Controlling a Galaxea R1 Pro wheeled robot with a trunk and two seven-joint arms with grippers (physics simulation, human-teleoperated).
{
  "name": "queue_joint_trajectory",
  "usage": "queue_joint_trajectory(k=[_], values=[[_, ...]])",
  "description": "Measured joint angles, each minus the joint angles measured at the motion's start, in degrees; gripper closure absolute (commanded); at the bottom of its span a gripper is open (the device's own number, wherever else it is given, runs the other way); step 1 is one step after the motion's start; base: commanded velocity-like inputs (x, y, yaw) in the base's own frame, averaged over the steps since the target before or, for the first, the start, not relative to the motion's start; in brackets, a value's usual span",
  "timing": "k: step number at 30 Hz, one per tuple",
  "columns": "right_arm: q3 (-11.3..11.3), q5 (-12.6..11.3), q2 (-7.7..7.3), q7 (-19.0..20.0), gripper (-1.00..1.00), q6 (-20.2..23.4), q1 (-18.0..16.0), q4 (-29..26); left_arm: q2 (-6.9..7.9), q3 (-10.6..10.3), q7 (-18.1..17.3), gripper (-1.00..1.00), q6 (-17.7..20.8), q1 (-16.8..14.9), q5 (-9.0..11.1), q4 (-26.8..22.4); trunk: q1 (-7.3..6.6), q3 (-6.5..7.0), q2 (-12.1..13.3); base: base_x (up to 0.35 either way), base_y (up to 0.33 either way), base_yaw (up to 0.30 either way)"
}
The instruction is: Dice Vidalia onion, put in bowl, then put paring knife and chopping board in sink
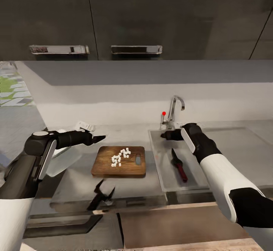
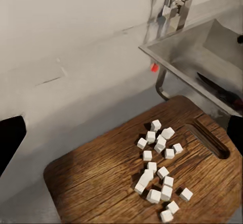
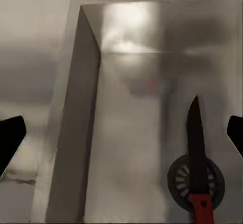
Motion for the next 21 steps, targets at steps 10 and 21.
queue_joint_trajectory(k=[10,21], values=[[0.04,0.92,-2.09,13.19,-1.0,-12.09,1.68,0.43,0.13,8.97,-0.01,-1.0,0.1,0.0,-0.05,0.2,-0.02,0.0,-0.01,-0.041,0.192,0.0],[0.12,0.93,-2.18,13.17,-1.0,-12.54,1.75,0.43,0.05,12.22,-0.07,-1.0,0.09,0.01,-0.07,0.17,-0.02,0.0,-0.01,0.0,0.136,0.0]])
